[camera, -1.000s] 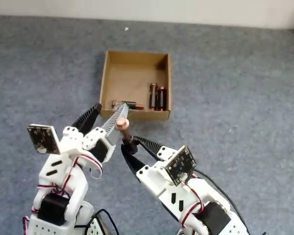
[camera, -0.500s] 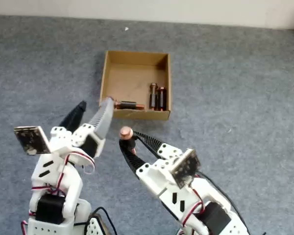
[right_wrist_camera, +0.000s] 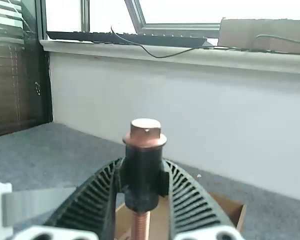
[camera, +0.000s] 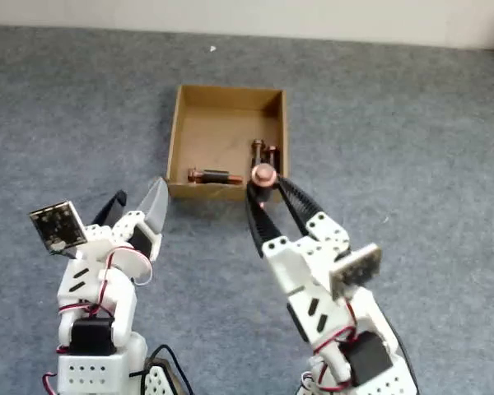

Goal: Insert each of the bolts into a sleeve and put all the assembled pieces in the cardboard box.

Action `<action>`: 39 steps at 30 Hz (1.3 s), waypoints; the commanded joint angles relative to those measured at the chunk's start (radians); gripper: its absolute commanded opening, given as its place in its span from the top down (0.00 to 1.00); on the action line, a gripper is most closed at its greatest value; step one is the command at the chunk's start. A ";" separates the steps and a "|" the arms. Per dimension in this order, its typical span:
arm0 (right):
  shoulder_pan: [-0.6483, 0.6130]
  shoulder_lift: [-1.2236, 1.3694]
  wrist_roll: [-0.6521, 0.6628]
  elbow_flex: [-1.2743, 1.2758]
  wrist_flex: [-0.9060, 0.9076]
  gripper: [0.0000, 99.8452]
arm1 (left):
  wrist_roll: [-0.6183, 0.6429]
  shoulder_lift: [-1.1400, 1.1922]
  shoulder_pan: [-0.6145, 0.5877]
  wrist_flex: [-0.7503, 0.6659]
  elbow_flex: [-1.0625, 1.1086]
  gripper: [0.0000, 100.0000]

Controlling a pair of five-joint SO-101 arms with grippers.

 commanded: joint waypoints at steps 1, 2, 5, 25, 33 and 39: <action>0.016 0.206 0.003 -0.056 -0.119 1.00 | -0.008 -0.002 -0.015 0.003 -0.001 0.73; 0.016 0.277 0.003 -0.084 -0.154 1.00 | -0.009 -0.002 -0.015 0.000 0.007 0.73; 0.030 0.509 0.003 -0.165 -0.239 1.00 | -0.012 -0.002 -0.016 -0.002 0.018 0.73; 0.128 1.632 0.003 -0.746 -0.423 0.91 | -0.012 -0.002 -0.016 -0.002 0.045 0.73; 0.125 1.538 0.003 -0.727 -0.409 0.88 | -0.012 -0.002 -0.016 -0.002 0.045 0.73; 0.128 1.372 0.003 -0.671 -0.237 0.93 | -0.012 -0.002 -0.016 -0.002 0.047 0.73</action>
